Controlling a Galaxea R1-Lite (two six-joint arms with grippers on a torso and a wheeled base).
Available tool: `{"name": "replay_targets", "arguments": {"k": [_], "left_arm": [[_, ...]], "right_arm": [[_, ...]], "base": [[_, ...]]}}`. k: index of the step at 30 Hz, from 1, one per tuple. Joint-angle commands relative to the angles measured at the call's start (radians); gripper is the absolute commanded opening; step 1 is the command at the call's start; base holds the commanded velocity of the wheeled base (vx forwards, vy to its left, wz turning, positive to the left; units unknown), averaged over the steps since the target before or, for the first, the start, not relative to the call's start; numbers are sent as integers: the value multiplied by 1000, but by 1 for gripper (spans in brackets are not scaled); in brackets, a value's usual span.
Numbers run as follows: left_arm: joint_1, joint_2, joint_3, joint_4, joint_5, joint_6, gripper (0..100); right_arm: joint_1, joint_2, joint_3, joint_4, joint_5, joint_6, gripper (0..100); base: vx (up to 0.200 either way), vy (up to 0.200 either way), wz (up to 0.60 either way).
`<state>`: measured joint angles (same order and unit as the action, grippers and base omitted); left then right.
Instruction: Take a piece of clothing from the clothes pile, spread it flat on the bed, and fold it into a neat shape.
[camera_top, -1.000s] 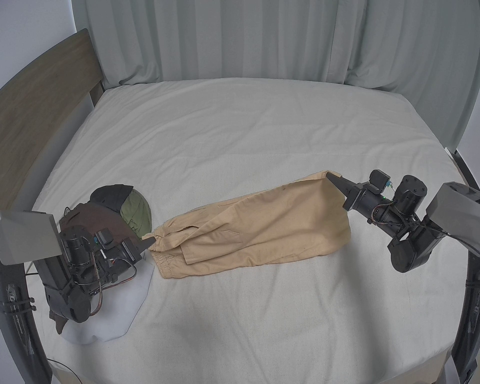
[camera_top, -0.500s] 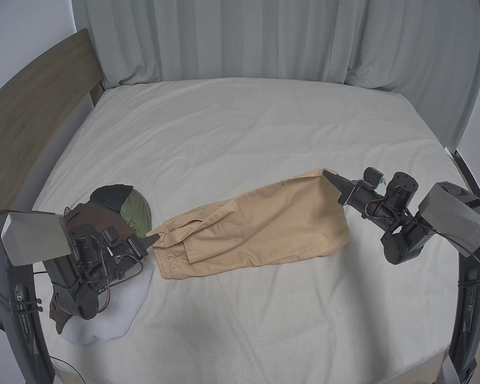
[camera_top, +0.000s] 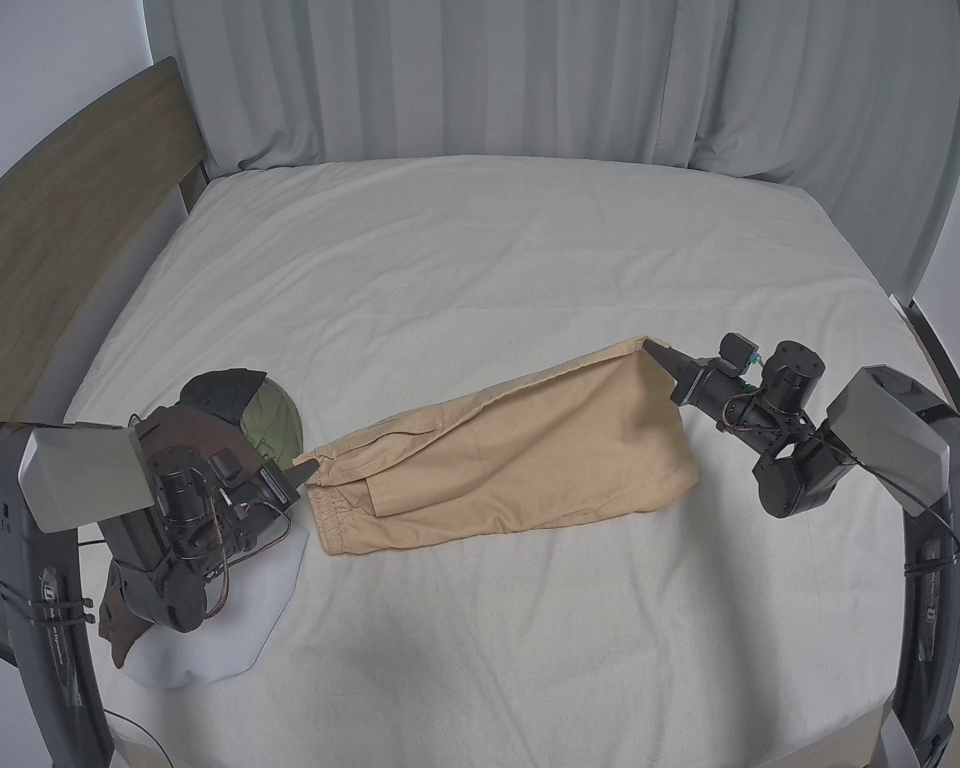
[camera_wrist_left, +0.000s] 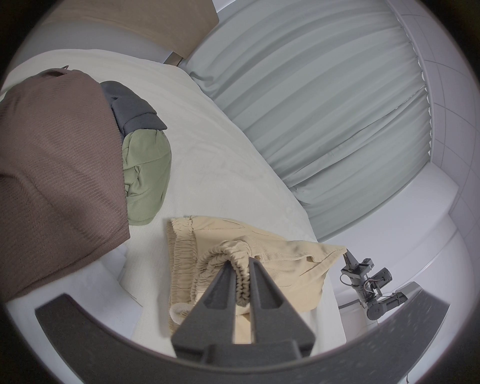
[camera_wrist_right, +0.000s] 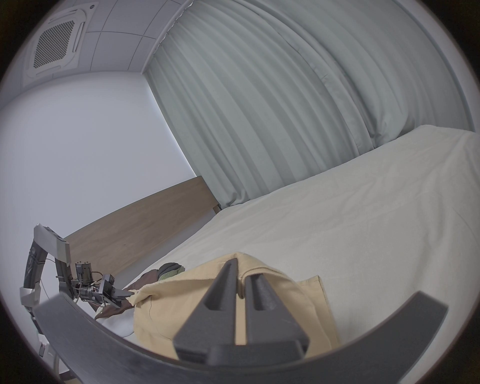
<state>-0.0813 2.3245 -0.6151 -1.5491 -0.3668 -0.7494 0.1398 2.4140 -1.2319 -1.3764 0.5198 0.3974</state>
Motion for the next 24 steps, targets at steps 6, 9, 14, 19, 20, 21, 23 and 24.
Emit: {"name": "replay_targets", "arguments": {"k": [6, 9, 14, 19, 20, 21, 23, 24], "left_arm": [[-2, 52, -45, 0, 11, -1, 0], [-2, 62, -55, 0, 11, -1, 0], [0, 75, -72, 0, 12, -1, 0], [0, 88, -81, 0, 12, -1, 0], [0, 88, -81, 0, 12, -1, 0], [0, 88, -81, 0, 12, -1, 0], [2, 88, -81, 0, 12, -1, 0], [2, 88, -81, 0, 12, -1, 0]], "right_arm": [[-3, 77, -112, 66, -1, -2, 0], [-2, 85, -129, 74, -1, -2, 0], [-3, 94, -146, 91, -1, -5, 0], [-3, 96, -150, 105, -3, -6, 0], [-3, 97, -152, 105, -3, -6, 0], [-3, 100, -156, 105, -3, -6, 0], [-3, 103, -162, 105, -3, -6, 0], [-5, 108, -162, 105, -3, -6, 0]], "base": [[0, 0, 0], [0, 0, 0], [0, 0, 0], [0, 0, 0], [0, 0, 0], [0, 0, 0], [0, 0, 0], [0, 0, 0]]}}
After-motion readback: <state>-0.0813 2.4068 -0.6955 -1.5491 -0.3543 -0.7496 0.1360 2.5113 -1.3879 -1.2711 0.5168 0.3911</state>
